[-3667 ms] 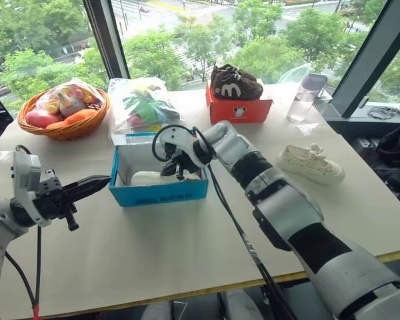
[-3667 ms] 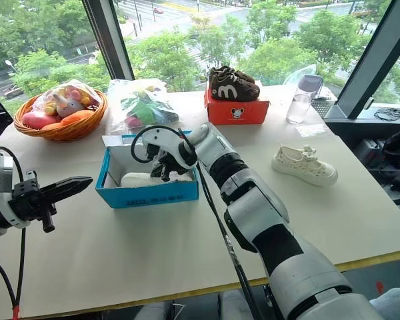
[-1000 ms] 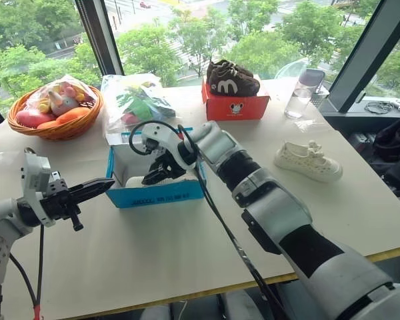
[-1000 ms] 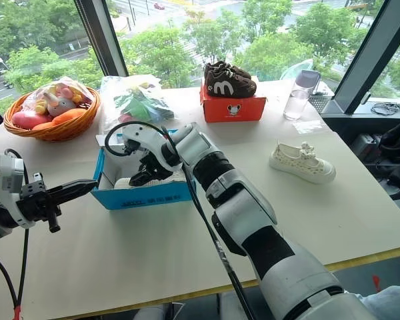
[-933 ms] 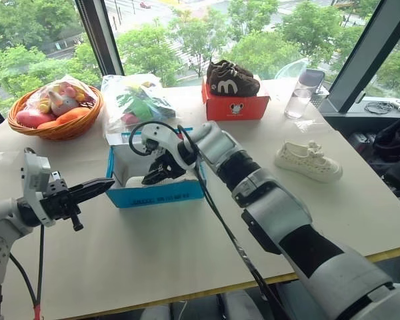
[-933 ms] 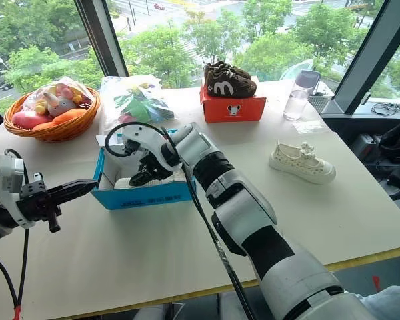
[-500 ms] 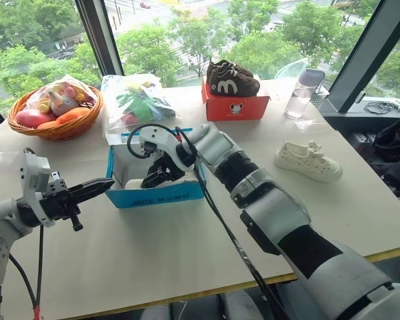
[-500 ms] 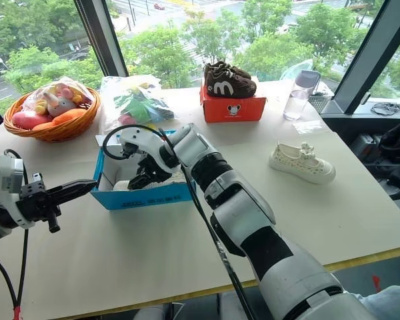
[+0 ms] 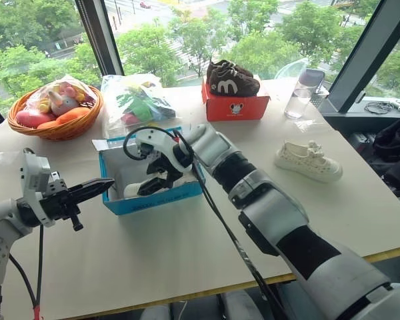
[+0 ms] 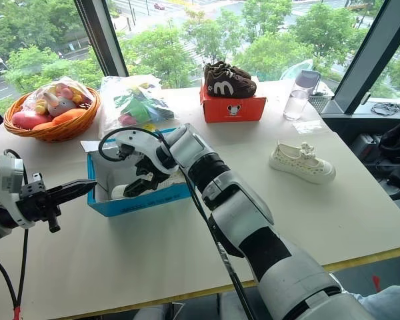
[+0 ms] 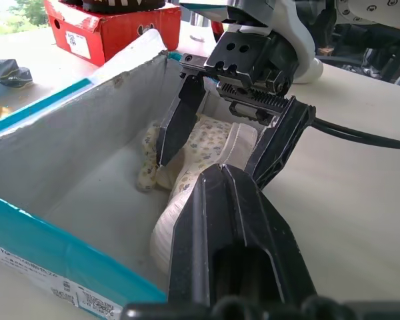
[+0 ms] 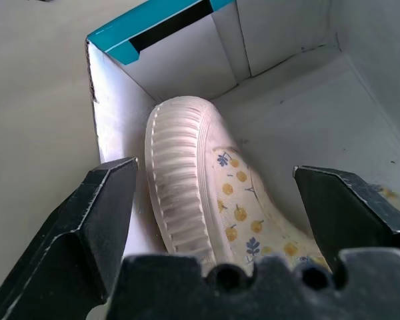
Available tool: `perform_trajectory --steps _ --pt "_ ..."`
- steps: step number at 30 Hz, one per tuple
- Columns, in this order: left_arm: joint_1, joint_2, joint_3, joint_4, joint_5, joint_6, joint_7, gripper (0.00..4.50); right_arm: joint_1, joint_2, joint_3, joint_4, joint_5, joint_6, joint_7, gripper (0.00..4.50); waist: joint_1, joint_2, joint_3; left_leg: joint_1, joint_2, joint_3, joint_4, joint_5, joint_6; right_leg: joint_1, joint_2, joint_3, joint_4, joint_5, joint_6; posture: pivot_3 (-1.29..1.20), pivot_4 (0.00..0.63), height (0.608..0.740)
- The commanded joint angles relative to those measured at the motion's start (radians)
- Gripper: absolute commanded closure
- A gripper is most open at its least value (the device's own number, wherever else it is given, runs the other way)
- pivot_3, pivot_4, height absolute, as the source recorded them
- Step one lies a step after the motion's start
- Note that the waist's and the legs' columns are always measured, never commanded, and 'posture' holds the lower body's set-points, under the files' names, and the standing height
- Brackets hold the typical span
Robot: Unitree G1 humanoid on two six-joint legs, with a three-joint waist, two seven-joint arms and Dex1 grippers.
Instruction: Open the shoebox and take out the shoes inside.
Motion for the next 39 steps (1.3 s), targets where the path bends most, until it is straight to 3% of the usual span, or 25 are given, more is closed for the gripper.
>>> perform_trajectory --steps 1,8,11,18,24,39 --pt "-0.005 0.012 0.024 -0.023 -0.009 -0.008 0.005 4.50 0.019 0.003 0.023 0.018 -0.038 -0.078 -0.058 0.01 0.000 0.000 0.000 0.000 0.000 0.000 0.000 0.000 0.000 0.000 0.000 0.000 0.000 0.000 0.000 0.00 0.150 0.740" --pt "-0.004 0.013 0.025 -0.024 -0.009 -0.007 0.009 4.50 0.020 0.002 0.021 0.100 -0.068 -0.145 -0.121 0.01 0.003 0.000 0.000 0.000 0.000 0.000 0.000 0.000 0.000 0.000 0.000 0.000 0.000 0.001 -0.001 0.00 0.150 0.740" --pt "-0.006 0.014 0.021 -0.020 -0.004 -0.010 0.009 4.50 0.018 0.005 0.018 0.102 -0.064 -0.147 -0.109 0.74 0.003 0.000 0.000 0.000 0.000 0.000 0.000 0.000 0.000 0.001 0.000 0.000 0.000 0.001 -0.001 0.00 0.150 0.740" --pt "-0.023 0.013 0.011 -0.004 0.007 -0.014 0.014 4.50 0.006 0.008 0.014 0.092 -0.056 -0.116 -0.056 3.13 0.003 0.000 0.000 0.000 0.000 0.000 0.000 0.000 0.000 0.001 0.000 0.000 0.000 0.001 -0.001 0.00 0.150 0.740" --pt "-0.026 0.011 0.011 -0.002 0.014 -0.016 0.010 4.50 0.004 0.006 0.008 0.093 -0.054 -0.106 -0.038 3.13 0.003 0.000 0.000 0.000 0.000 0.000 0.000 0.000 0.000 0.001 0.000 0.000 0.000 0.001 -0.001 0.00 0.150 0.740" --pt "-0.032 0.013 0.018 0.001 0.017 -0.022 0.003 4.50 -0.092 -0.051 -0.221 -0.001 0.104 -0.058 -0.112 3.13 -0.001 0.000 0.000 0.000 0.000 0.000 0.000 0.000 0.000 0.000 0.000 0.000 0.000 0.001 -0.002 0.00 0.150 0.740"
